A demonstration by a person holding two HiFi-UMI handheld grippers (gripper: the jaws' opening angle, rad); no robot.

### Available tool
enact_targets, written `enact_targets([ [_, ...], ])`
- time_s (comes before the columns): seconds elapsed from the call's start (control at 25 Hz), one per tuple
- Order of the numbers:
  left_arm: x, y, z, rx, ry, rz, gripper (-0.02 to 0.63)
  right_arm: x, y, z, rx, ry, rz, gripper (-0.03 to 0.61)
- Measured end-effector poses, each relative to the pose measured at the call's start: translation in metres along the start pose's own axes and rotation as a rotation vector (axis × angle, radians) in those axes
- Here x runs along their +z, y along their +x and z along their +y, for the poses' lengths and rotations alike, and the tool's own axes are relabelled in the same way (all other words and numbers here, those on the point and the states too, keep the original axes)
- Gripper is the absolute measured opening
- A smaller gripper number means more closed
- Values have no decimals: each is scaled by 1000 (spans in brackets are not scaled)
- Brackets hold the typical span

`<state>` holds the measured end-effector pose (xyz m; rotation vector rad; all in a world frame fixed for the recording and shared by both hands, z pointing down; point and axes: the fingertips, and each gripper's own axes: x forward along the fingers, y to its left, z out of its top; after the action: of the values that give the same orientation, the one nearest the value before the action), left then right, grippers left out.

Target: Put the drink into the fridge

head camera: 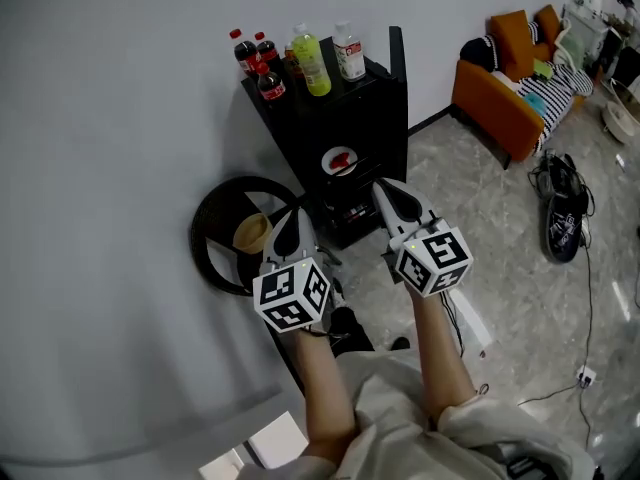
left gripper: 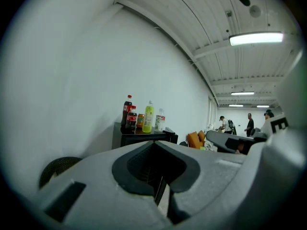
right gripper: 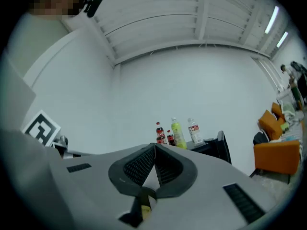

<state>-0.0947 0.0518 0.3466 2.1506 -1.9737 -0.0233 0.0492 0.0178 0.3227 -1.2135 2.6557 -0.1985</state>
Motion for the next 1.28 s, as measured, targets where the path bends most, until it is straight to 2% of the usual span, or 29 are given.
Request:
enact_targets([
  [0.08, 0, 14, 9, -2, -21, -5, 9, 1, 14, -12, -9, 48, -34, 8],
  [0.24, 11, 54, 33, 18, 31, -3, 9, -9, 56, -28, -15, 12, 4, 8],
  [0.52, 51, 155, 83, -9, 46, -29, 9, -12, 173, -31, 59, -21, 44, 15],
  [0.56, 57, 170, 91, -18, 52, -31, 9, -12, 192, -29, 82, -12, 39, 46],
  [0.6, 63, 186, 99, -28, 57, -30, 9, -11, 210, -27, 105, -6, 33, 106],
  [0.76, 83, 242, 134, -66, 85, -24, 9, -12, 278, -22, 139, -52, 27, 164],
  [0.92, 95, 288, 170, -54, 152, -13, 9, -24, 336, -17, 206, -74, 68, 252],
  [1.0, 104, 303, 180, -51, 205, -12, 9, -28, 355, -18, 205, -94, 106, 275],
  [1.12, 112, 320, 185, -87, 222, -20, 9, -43, 375, -22, 189, -132, 196, 296],
  [1.28, 110, 354, 189, -129, 258, -20, 9, -61, 408, -22, 250, -115, 256, 301],
])
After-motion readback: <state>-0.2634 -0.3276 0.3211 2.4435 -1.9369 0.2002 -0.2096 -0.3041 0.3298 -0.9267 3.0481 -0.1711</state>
